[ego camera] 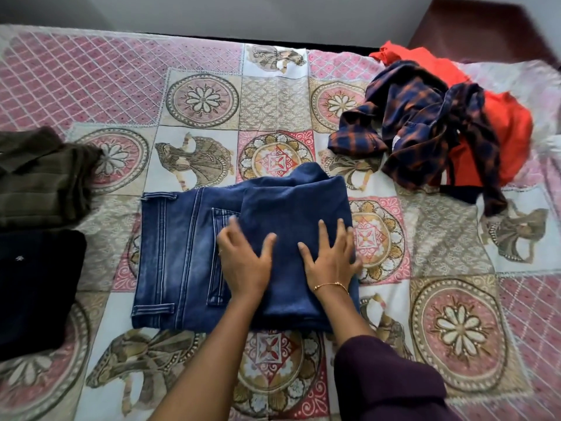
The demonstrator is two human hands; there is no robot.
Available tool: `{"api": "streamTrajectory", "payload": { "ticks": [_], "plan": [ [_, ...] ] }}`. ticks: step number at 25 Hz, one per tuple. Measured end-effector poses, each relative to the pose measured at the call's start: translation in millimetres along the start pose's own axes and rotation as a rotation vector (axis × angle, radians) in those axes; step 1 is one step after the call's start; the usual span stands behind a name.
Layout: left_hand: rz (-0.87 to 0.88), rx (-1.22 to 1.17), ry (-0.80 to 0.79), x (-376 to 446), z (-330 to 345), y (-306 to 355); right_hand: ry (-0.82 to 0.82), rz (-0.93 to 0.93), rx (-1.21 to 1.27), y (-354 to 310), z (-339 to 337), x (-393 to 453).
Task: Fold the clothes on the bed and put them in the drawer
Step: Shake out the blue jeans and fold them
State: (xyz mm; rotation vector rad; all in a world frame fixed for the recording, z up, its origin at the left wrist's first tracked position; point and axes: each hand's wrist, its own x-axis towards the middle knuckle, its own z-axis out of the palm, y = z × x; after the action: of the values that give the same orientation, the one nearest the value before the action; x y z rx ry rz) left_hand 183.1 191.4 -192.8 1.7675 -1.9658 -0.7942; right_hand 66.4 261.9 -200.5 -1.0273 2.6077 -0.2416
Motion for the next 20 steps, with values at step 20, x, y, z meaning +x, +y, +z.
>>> {"api": "streamTrajectory", "payload": {
  "ticks": [20],
  "plan": [
    [-0.025, 0.100, 0.073, -22.1, 19.9, 61.3, -0.299, 0.376, 0.900, 75.6, -50.1, 44.9]
  ]
}}
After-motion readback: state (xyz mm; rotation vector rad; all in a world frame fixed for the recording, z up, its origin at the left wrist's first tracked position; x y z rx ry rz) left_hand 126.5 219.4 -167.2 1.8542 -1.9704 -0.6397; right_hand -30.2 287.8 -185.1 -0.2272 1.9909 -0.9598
